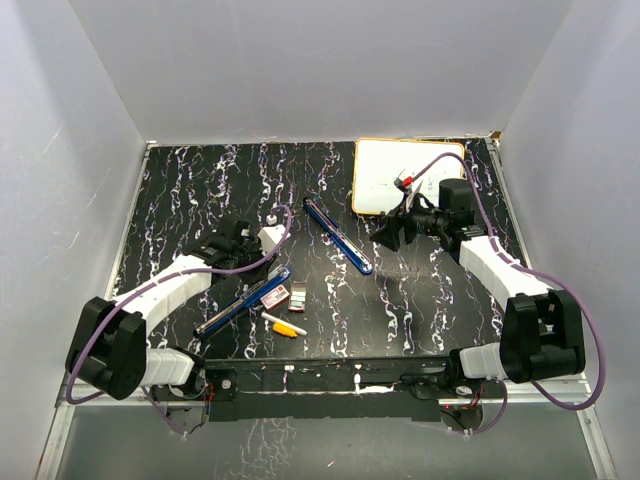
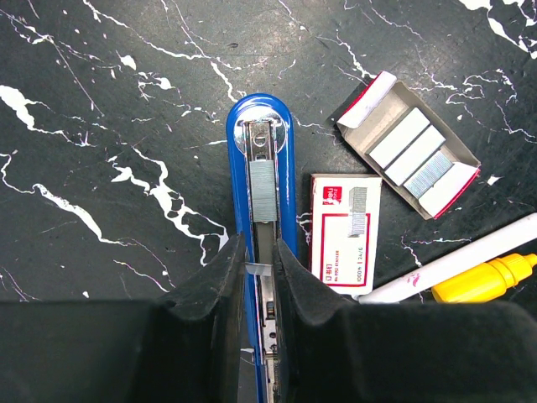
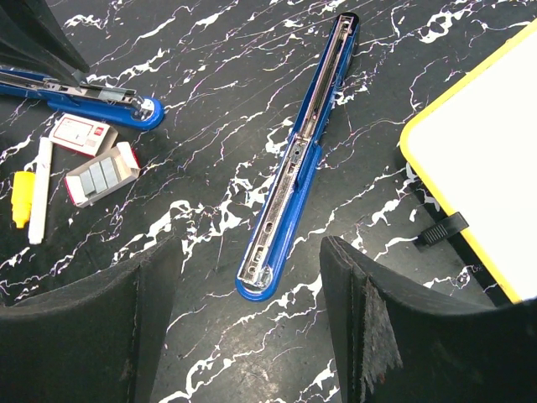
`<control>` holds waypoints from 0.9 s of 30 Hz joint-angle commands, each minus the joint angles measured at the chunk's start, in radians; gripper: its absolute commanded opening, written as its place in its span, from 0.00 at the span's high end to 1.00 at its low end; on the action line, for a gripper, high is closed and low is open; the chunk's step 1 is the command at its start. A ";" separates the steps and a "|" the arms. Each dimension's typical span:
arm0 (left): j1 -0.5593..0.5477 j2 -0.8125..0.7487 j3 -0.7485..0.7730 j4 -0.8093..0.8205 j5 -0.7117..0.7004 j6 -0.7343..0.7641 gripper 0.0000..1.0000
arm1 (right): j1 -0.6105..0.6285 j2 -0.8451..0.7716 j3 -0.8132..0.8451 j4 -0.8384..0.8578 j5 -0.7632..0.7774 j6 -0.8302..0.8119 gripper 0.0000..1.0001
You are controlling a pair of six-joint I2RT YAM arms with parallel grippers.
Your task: Load the staples into the stapler
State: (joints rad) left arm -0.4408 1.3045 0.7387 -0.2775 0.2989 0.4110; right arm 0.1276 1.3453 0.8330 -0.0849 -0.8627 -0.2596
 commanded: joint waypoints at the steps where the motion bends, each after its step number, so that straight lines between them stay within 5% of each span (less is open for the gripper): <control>1: -0.007 -0.006 0.006 -0.020 0.019 0.005 1.00 | -0.009 -0.013 -0.006 0.050 -0.015 0.005 0.31; 27: -0.027 -0.029 0.051 -0.082 -0.008 -0.001 1.00 | -0.016 -0.005 -0.009 0.054 -0.018 0.010 0.30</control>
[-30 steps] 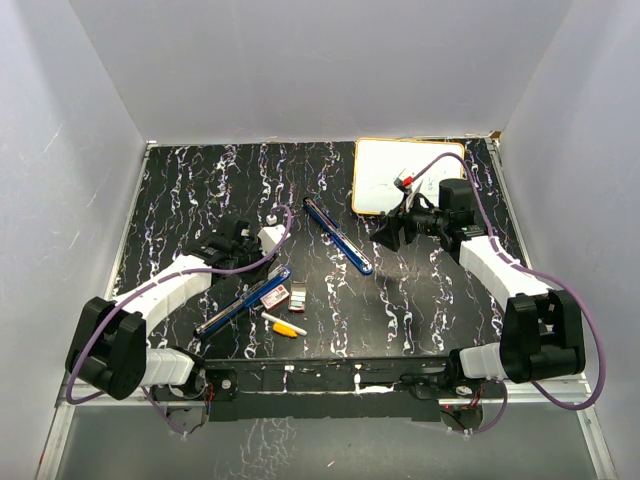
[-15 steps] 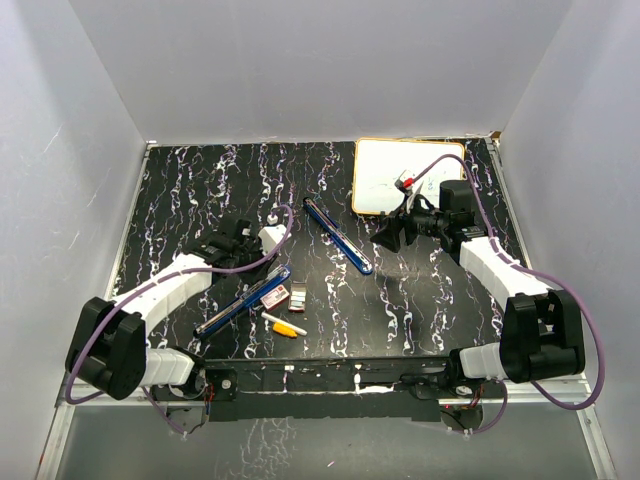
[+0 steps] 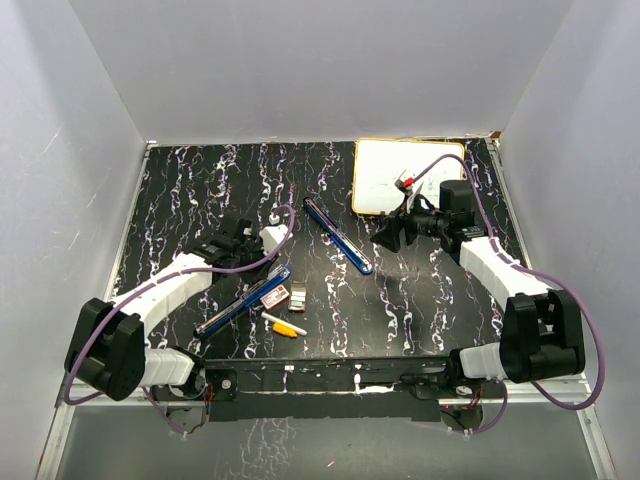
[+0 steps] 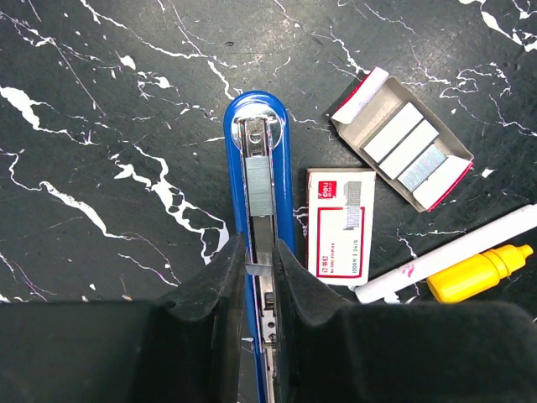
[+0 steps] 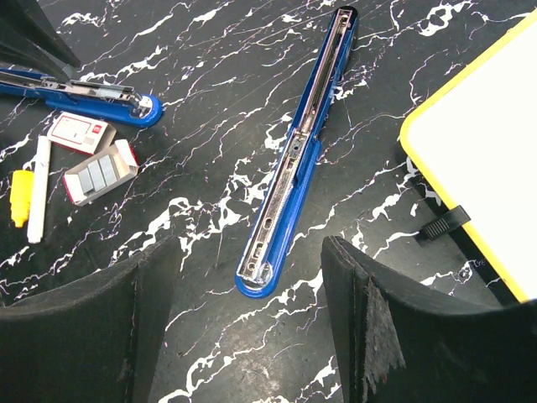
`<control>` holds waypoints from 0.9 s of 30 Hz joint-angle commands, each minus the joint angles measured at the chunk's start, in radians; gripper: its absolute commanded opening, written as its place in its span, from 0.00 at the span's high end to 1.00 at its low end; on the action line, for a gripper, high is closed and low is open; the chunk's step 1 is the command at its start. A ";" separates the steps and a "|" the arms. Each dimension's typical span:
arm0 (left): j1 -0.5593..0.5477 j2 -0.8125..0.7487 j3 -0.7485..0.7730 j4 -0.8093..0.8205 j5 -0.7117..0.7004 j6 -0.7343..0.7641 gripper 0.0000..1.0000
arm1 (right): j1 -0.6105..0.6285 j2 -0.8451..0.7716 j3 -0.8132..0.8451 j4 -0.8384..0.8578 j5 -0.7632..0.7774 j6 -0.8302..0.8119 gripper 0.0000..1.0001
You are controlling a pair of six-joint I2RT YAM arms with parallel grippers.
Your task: Load the staples into the stapler
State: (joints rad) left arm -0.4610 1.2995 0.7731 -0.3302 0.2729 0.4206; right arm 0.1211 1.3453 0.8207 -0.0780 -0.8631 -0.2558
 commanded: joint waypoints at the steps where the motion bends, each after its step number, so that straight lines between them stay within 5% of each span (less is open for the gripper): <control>1: -0.007 -0.021 0.017 -0.029 0.015 -0.013 1.00 | -0.009 -0.005 0.003 0.047 -0.017 0.006 0.30; 27: -0.006 0.014 0.014 -0.010 -0.002 -0.017 1.00 | -0.017 -0.011 0.000 0.052 -0.031 0.014 0.29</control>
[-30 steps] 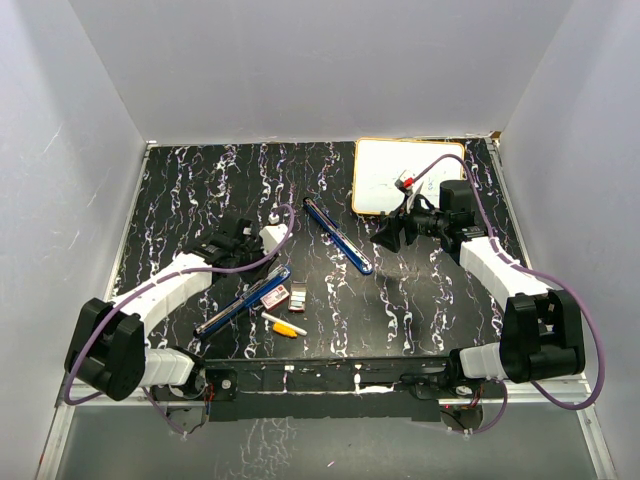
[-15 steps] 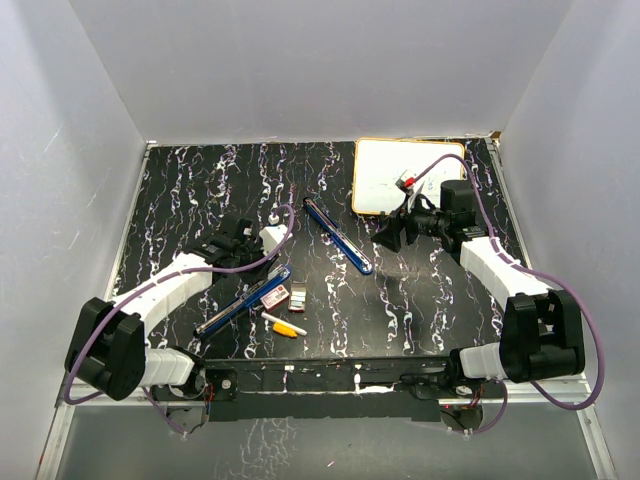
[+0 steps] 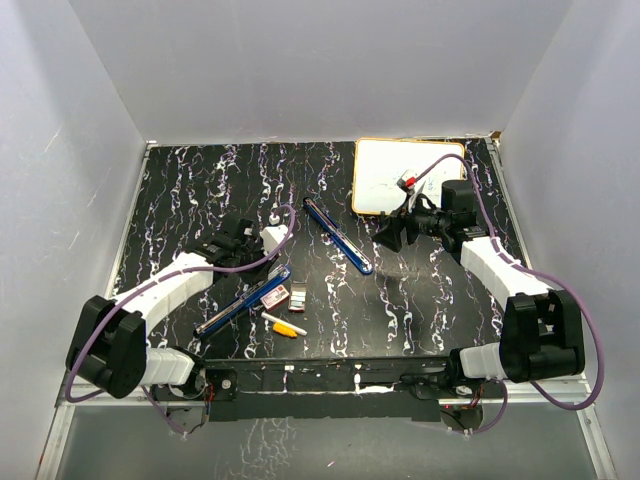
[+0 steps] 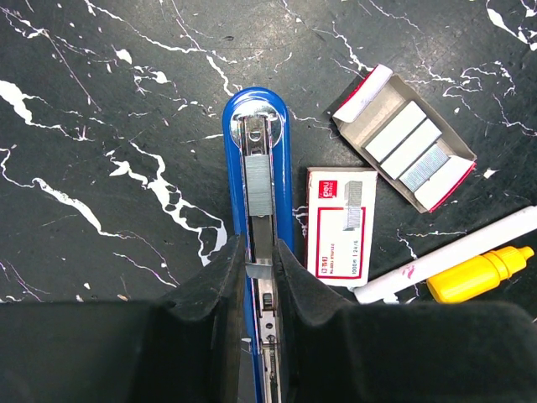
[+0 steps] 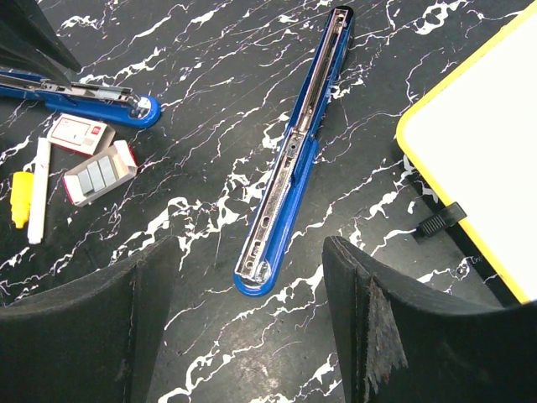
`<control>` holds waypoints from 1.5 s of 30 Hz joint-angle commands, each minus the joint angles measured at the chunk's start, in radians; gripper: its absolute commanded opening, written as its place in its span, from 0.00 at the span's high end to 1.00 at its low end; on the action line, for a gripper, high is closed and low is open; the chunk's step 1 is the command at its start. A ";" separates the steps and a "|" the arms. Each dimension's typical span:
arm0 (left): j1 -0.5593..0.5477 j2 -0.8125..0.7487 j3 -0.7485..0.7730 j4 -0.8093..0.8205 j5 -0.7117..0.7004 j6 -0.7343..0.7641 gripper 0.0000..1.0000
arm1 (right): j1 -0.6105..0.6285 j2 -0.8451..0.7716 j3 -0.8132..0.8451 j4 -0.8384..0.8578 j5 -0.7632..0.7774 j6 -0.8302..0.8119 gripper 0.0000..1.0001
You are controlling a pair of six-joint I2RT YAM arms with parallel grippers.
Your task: Load the staples into the stapler
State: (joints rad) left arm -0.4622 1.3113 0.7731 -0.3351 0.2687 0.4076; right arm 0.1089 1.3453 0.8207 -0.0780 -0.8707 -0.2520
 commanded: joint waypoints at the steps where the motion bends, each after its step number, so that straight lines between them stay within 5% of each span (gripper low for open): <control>1: -0.005 0.003 0.013 -0.005 0.003 -0.006 1.00 | -0.006 -0.011 0.000 0.051 -0.024 0.011 0.29; 45: -0.015 0.001 0.006 -0.024 -0.007 0.004 1.00 | -0.017 -0.014 -0.005 0.058 -0.028 0.017 0.28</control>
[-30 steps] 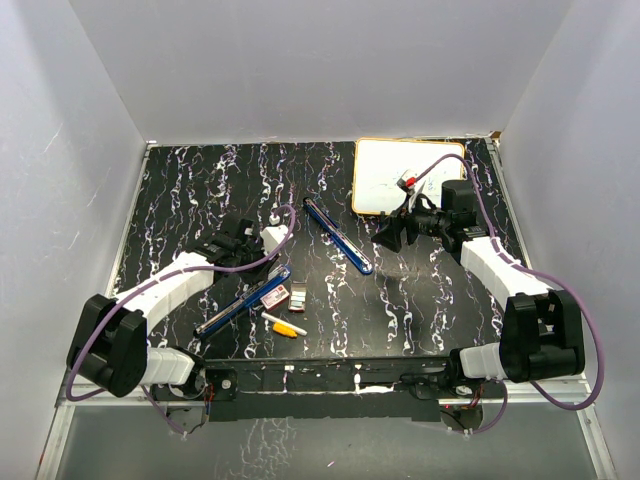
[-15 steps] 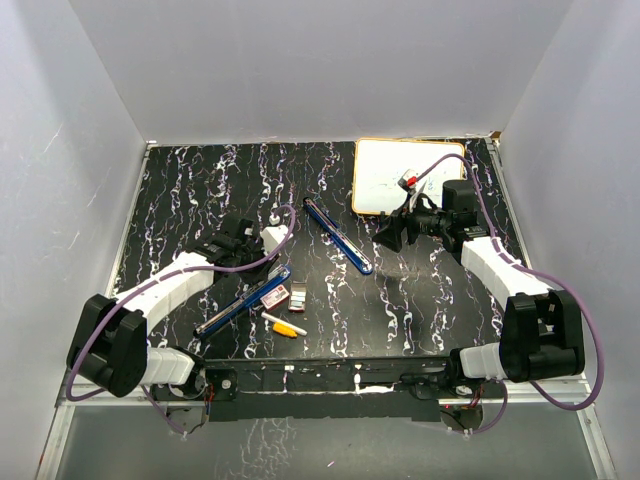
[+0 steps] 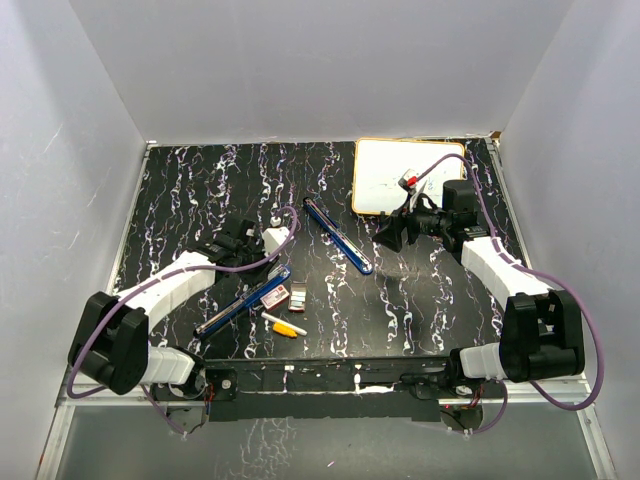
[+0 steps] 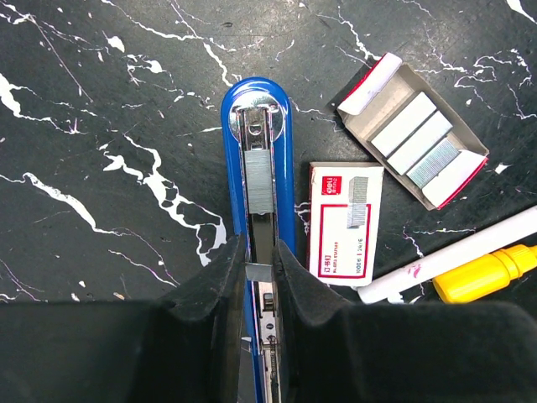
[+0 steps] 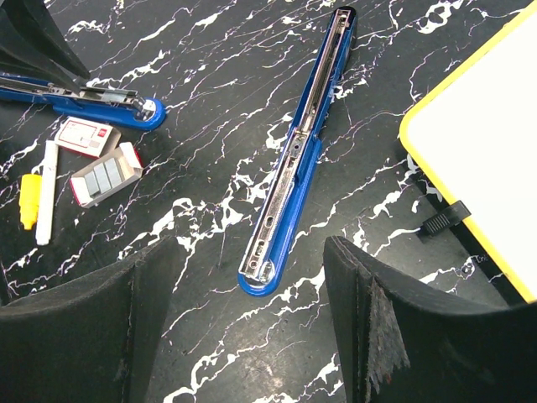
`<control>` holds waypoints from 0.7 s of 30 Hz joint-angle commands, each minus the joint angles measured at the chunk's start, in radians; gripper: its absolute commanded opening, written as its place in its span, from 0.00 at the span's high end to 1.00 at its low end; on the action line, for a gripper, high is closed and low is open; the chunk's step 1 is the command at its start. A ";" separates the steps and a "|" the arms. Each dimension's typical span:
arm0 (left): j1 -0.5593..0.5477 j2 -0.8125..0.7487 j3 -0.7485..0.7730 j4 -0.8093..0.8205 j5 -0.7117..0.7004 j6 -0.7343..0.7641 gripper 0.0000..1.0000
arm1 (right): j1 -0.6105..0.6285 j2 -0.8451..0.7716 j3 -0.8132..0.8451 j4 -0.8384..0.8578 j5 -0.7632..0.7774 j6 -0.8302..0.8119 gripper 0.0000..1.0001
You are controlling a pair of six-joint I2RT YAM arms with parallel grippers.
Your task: Load the staples into the stapler
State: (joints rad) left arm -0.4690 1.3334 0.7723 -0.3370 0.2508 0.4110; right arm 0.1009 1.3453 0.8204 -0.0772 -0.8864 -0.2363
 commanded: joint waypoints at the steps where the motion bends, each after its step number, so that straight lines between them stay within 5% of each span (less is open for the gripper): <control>1: -0.008 -0.023 0.011 -0.022 0.007 0.000 1.00 | -0.010 -0.013 -0.004 0.056 -0.013 0.001 0.28; 21: -0.048 -0.009 0.090 -0.108 -0.045 -0.016 1.00 | -0.012 -0.005 -0.004 0.058 -0.013 0.005 0.27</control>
State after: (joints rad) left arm -0.5030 1.3327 0.8516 -0.4156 0.2176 0.4160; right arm 0.0959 1.3453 0.8200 -0.0757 -0.8886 -0.2337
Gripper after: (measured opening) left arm 0.150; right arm 0.725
